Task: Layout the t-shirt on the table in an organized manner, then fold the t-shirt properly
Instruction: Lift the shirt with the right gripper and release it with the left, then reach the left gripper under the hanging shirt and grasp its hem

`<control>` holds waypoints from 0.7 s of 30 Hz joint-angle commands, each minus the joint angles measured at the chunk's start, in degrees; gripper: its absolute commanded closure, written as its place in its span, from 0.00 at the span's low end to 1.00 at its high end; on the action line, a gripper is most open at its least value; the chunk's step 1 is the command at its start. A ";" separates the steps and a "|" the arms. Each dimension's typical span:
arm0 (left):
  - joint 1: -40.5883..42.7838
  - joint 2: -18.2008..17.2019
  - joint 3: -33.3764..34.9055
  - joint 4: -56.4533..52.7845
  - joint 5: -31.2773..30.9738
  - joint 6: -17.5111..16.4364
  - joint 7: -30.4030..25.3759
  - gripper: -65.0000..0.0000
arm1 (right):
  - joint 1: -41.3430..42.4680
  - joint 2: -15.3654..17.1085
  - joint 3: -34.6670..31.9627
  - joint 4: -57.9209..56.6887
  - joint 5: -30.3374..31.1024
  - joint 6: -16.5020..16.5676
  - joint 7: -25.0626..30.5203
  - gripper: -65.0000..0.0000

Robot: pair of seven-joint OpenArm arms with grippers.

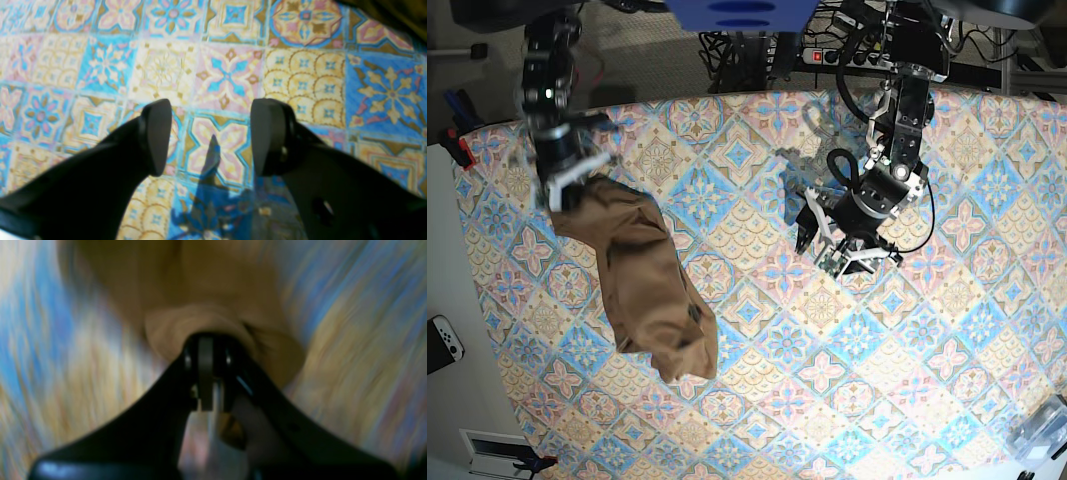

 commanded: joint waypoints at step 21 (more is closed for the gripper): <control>-37.69 17.83 23.83 -44.87 -0.16 0.23 -2.14 0.46 | -1.25 -0.70 -2.91 0.67 0.87 1.05 -0.02 1.00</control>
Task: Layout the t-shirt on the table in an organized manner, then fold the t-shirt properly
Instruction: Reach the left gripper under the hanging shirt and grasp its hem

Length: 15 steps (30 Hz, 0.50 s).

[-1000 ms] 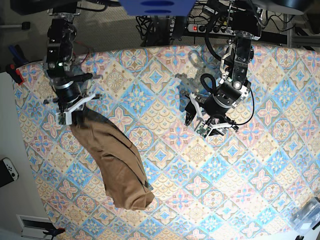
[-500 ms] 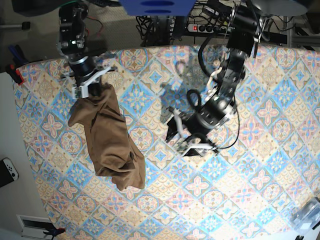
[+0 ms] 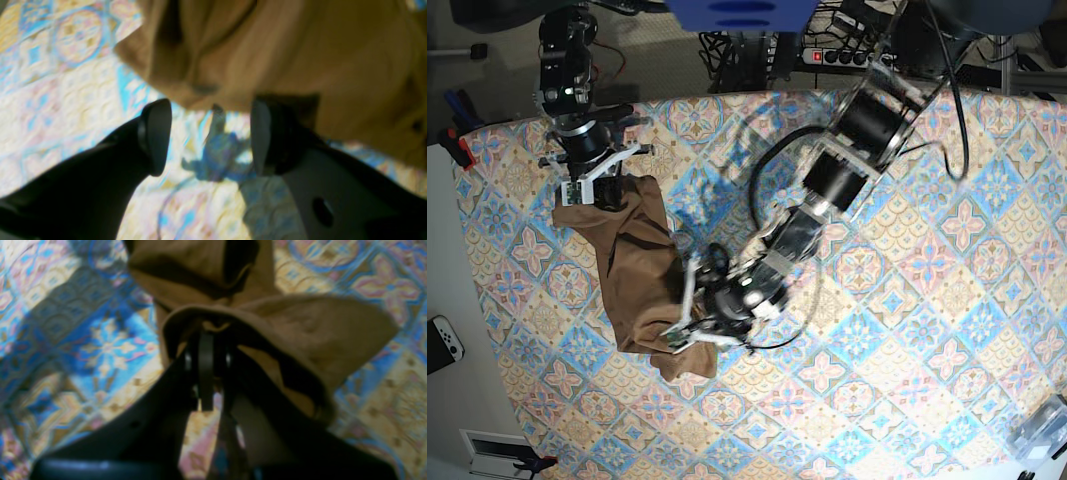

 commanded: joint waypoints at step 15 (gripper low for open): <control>-9.56 3.55 0.07 -29.74 -6.55 0.45 -24.89 0.76 | -3.08 0.44 -0.18 1.04 0.34 0.13 0.89 1.00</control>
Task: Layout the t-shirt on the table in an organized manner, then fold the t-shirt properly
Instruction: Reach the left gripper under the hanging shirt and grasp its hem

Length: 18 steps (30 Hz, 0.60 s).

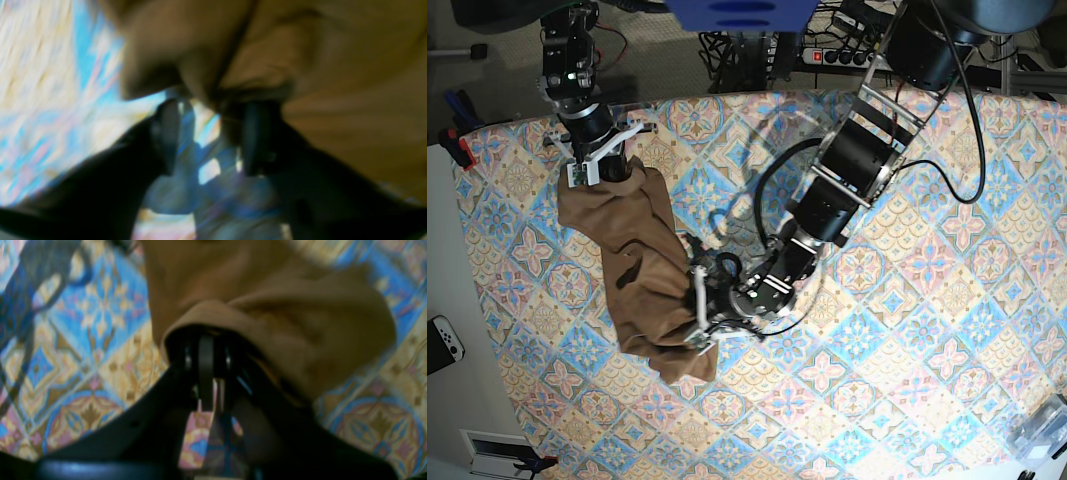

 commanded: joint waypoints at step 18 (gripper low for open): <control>-0.87 -5.46 -0.32 23.50 -22.78 0.01 6.25 1.00 | 0.48 2.19 -6.66 1.32 0.25 0.26 2.47 1.00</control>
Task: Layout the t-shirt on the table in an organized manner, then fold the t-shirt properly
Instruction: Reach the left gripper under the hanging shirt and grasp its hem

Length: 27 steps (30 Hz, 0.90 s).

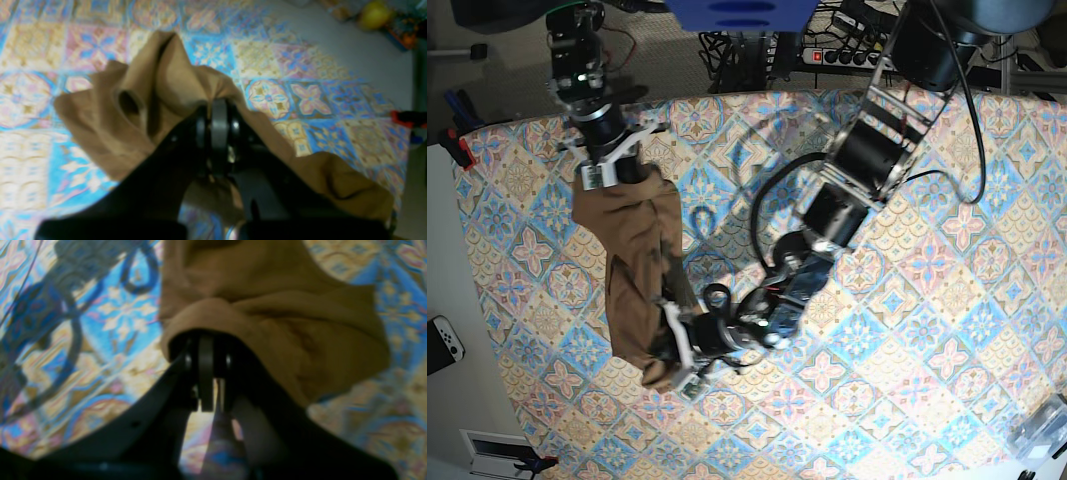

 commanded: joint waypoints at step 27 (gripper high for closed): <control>-1.53 5.64 29.59 4.48 1.14 0.64 -9.95 0.41 | 0.35 5.37 -20.24 1.08 0.47 0.52 1.27 1.00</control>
